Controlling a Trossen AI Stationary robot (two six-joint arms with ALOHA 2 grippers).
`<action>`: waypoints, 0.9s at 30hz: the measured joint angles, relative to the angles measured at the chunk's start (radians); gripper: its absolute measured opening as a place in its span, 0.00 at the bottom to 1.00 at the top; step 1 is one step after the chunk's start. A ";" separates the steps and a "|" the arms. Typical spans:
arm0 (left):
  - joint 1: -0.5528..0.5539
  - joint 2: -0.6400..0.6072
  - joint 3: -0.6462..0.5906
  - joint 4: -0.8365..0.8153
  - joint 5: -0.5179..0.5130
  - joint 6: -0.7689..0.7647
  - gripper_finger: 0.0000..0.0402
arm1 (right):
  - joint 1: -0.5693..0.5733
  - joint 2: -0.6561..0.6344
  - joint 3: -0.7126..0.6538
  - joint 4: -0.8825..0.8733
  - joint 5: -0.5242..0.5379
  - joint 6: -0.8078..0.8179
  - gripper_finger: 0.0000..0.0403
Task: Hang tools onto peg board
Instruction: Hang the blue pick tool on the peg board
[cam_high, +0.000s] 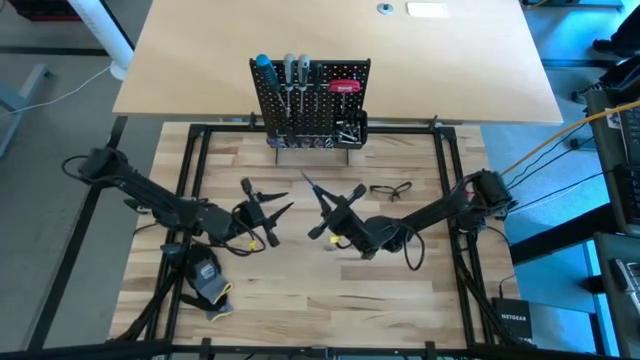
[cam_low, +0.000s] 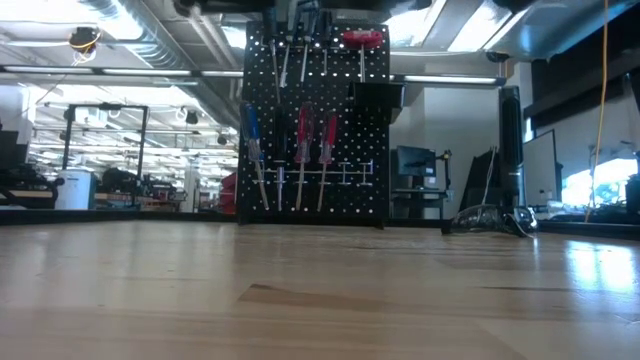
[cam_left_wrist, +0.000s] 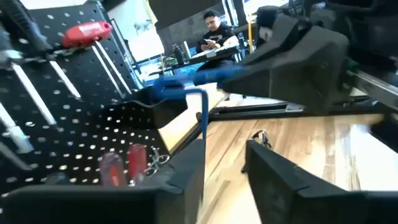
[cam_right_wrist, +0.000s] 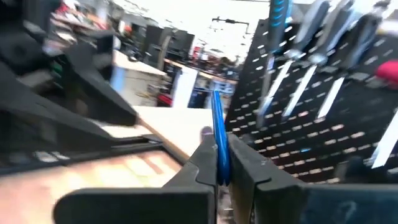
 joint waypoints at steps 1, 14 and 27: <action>-0.010 -0.020 0.000 -0.029 -0.013 -0.004 0.29 | 0.000 -0.008 0.000 0.002 0.017 -0.042 0.04; -0.151 -0.350 -0.022 -0.765 -0.093 -0.452 0.34 | -0.124 -0.016 0.000 -0.002 0.009 -0.194 0.04; -0.207 -0.445 -0.222 -0.804 -0.149 -0.721 0.32 | -0.267 -0.016 0.000 -0.013 -0.016 -0.110 0.04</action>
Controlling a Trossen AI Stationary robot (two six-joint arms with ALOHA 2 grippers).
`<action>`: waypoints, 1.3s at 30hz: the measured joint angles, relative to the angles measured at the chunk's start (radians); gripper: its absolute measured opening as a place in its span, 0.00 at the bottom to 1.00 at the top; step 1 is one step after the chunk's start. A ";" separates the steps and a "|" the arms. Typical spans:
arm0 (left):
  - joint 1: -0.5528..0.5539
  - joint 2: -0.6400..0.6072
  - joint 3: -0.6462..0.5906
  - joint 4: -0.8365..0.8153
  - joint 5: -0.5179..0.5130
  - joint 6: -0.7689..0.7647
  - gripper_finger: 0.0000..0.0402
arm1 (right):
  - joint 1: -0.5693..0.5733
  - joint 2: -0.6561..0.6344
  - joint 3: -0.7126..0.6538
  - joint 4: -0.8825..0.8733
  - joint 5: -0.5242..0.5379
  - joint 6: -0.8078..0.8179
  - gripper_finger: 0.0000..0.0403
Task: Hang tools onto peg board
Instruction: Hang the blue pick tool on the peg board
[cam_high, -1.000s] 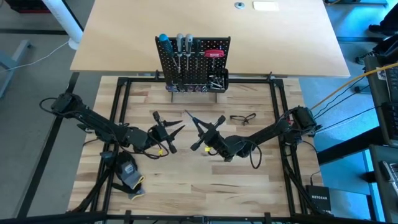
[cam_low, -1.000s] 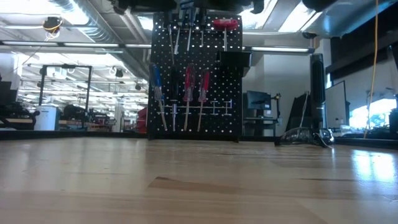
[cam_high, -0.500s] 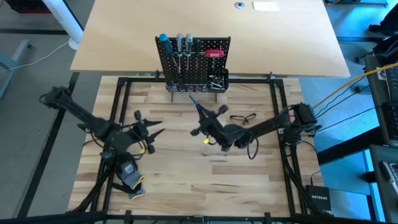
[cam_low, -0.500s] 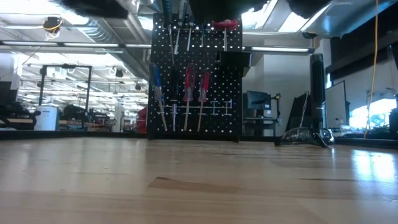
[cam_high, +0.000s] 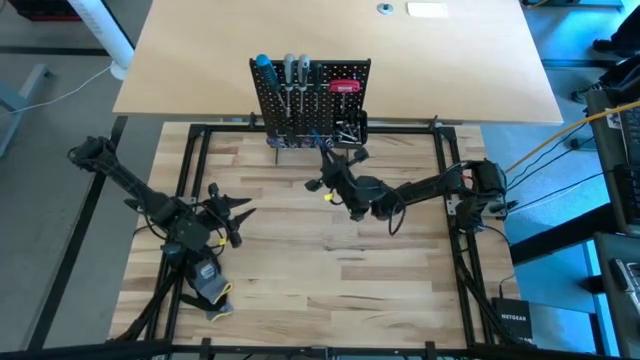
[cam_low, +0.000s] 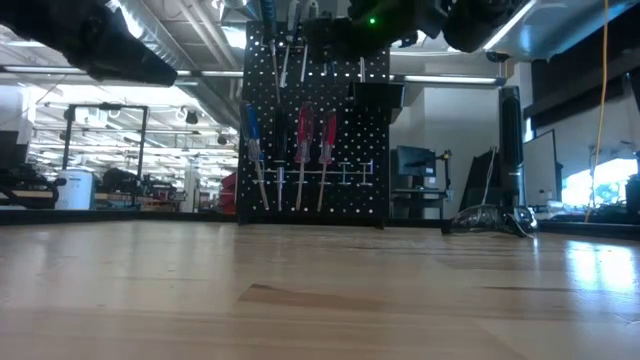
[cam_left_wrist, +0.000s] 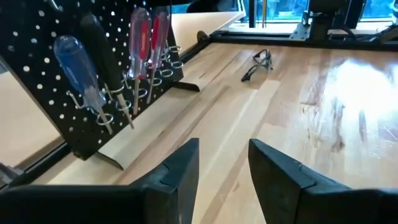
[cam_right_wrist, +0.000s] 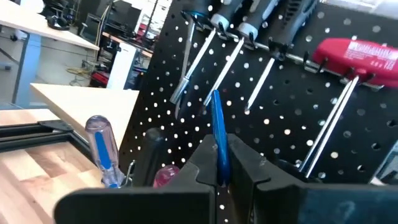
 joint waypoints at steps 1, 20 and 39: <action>0.000 0.000 0.000 0.006 0.000 0.006 0.32 | -0.005 0.000 0.000 -0.010 -0.001 0.015 0.04; 0.000 0.000 0.000 0.081 0.001 0.073 0.32 | -0.092 0.005 0.000 -0.123 -0.019 0.207 0.05; 0.000 0.000 0.000 0.080 0.008 0.076 0.32 | -0.135 0.005 0.000 -0.363 -0.037 0.465 0.05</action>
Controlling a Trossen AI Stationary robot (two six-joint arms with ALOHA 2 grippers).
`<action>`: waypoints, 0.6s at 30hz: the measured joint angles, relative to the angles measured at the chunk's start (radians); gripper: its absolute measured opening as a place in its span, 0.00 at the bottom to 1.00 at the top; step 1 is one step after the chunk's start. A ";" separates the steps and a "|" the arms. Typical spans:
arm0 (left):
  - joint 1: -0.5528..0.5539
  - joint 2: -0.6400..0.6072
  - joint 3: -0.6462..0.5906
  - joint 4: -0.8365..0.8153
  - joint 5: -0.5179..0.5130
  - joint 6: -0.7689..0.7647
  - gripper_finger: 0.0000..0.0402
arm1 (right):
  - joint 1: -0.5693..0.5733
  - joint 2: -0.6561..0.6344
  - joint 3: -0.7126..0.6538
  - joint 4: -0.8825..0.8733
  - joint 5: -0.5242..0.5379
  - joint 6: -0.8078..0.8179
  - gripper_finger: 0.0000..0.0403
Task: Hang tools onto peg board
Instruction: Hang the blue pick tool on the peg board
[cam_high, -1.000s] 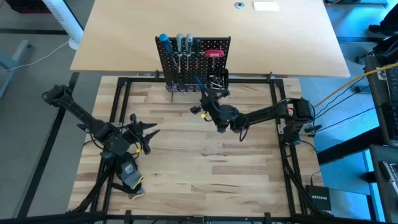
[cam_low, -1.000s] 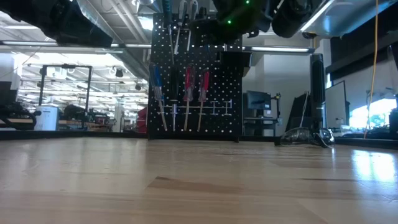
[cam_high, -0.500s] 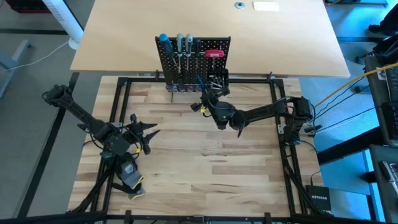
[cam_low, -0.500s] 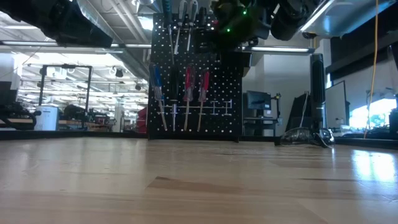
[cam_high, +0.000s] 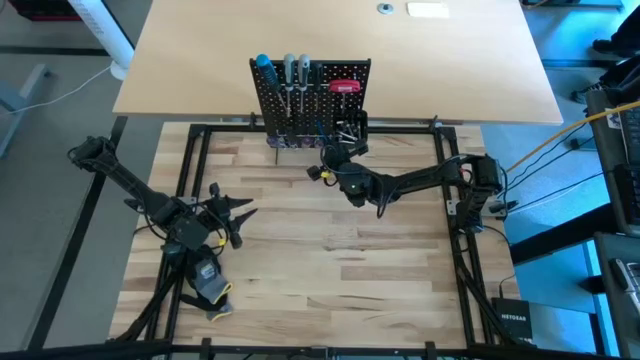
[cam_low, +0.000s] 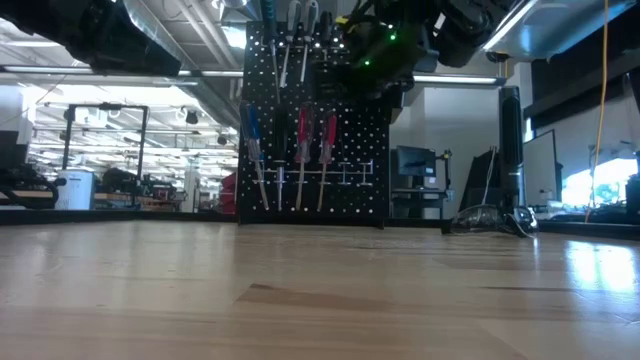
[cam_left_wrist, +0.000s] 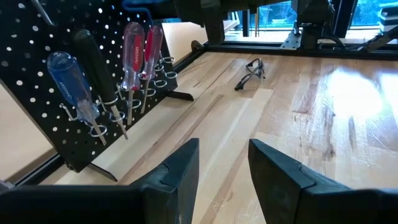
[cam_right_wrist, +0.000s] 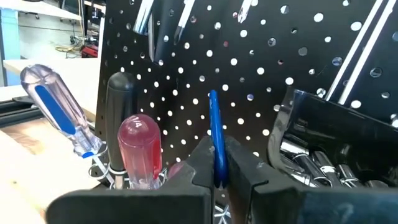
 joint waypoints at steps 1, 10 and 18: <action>0.000 0.000 0.000 -0.001 0.000 0.000 0.32 | 0.000 0.000 0.000 0.000 0.000 0.000 0.05; 0.000 0.000 0.000 0.001 0.000 0.000 0.32 | -0.012 0.000 0.000 -0.078 -0.018 0.060 0.05; 0.000 0.000 0.000 0.004 0.000 -0.002 0.32 | -0.016 0.000 0.000 -0.089 -0.030 0.090 0.08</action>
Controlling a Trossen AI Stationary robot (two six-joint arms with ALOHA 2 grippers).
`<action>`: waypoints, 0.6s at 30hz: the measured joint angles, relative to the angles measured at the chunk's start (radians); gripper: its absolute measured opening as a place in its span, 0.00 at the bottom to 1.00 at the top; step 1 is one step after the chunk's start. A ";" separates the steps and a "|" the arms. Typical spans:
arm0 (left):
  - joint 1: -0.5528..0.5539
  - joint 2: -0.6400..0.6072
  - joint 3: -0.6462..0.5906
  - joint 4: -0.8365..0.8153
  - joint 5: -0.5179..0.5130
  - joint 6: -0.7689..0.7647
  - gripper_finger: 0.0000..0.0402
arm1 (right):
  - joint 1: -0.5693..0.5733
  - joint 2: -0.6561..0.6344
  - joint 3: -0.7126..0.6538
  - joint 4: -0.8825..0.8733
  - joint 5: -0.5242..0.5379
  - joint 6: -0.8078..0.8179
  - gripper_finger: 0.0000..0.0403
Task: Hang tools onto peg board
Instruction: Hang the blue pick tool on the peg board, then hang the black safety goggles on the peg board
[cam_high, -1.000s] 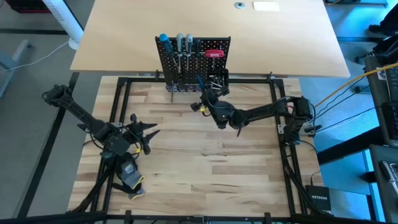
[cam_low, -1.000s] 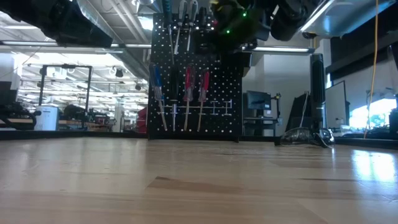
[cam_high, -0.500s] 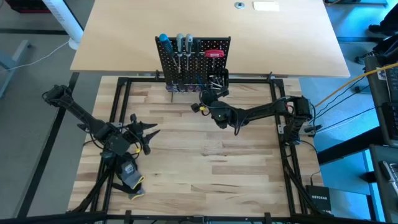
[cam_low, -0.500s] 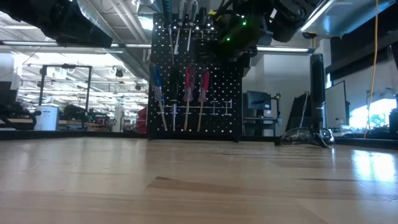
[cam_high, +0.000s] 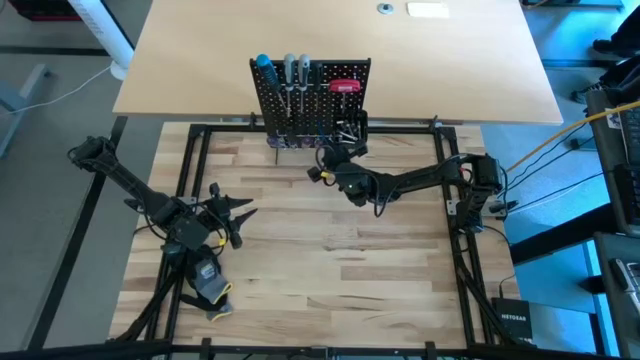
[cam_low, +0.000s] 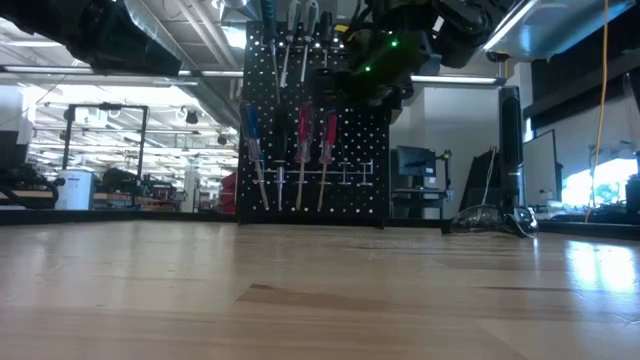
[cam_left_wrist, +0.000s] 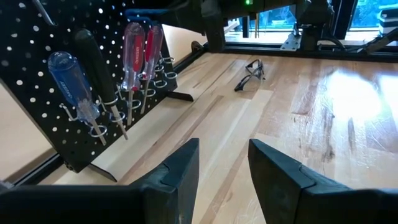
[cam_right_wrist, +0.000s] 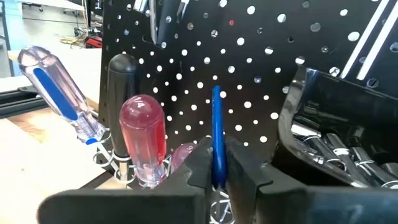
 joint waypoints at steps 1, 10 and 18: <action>0.000 0.000 0.000 0.002 0.000 0.002 0.32 | 0.000 0.000 0.000 -0.001 -0.002 0.002 0.10; 0.000 0.000 0.000 0.011 0.000 0.001 0.32 | 0.015 0.000 0.000 0.004 0.001 -0.033 0.34; 0.000 0.000 0.000 0.014 0.012 0.004 0.32 | 0.072 0.000 0.019 0.025 0.033 -0.131 0.39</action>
